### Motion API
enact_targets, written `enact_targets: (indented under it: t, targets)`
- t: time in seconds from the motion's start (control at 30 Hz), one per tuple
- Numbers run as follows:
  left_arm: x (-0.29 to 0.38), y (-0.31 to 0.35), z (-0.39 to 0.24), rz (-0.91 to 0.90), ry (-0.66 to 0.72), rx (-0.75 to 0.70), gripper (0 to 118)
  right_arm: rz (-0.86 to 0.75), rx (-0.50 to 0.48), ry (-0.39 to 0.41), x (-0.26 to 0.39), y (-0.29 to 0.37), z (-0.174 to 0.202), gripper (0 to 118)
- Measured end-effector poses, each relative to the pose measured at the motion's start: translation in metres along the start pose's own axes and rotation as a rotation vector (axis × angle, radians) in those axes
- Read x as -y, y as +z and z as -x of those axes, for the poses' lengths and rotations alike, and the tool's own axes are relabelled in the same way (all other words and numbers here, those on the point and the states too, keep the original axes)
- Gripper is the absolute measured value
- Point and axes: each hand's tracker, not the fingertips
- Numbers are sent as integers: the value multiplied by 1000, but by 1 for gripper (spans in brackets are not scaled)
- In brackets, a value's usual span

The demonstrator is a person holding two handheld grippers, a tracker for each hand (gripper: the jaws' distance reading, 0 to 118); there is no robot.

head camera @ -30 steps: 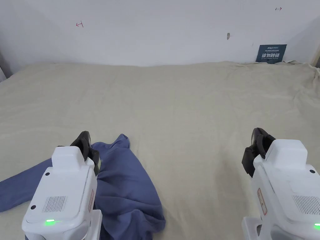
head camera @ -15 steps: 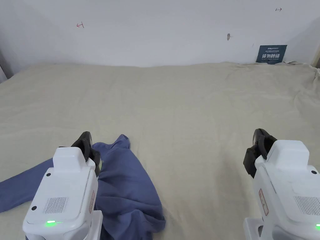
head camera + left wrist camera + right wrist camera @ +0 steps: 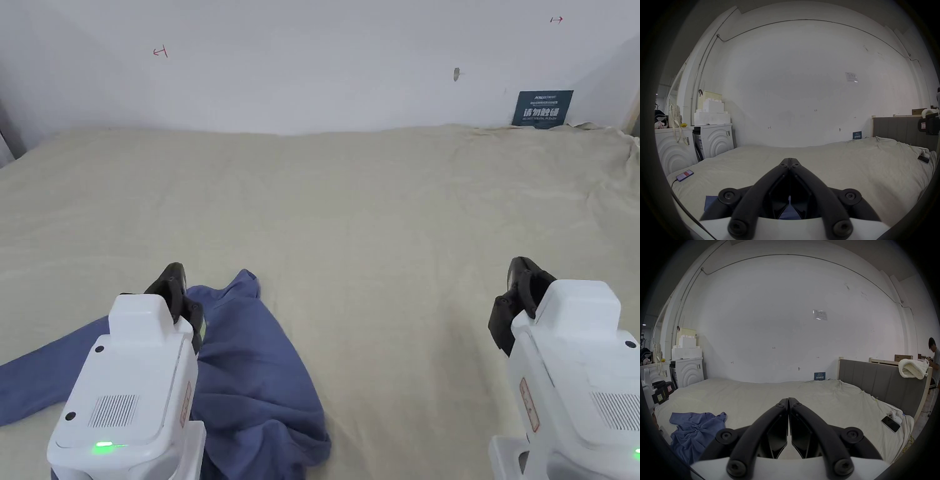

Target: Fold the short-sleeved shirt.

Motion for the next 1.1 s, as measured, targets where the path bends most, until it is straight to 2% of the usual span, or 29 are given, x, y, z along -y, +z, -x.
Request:
enact_targets:
  t: [0.33,0.57,1.1]
  targets:
    - [0,1,2,-3,-10,-9,0,-3,-7,1,-1,-1,2,0]
    - [-2,8,18,-7,-13,-46,0,-5,-45,4,-3,-6,16,0]
    - [0,49,98,12,-42,-250,0,-2,-242,7,-3,-18,92,0]
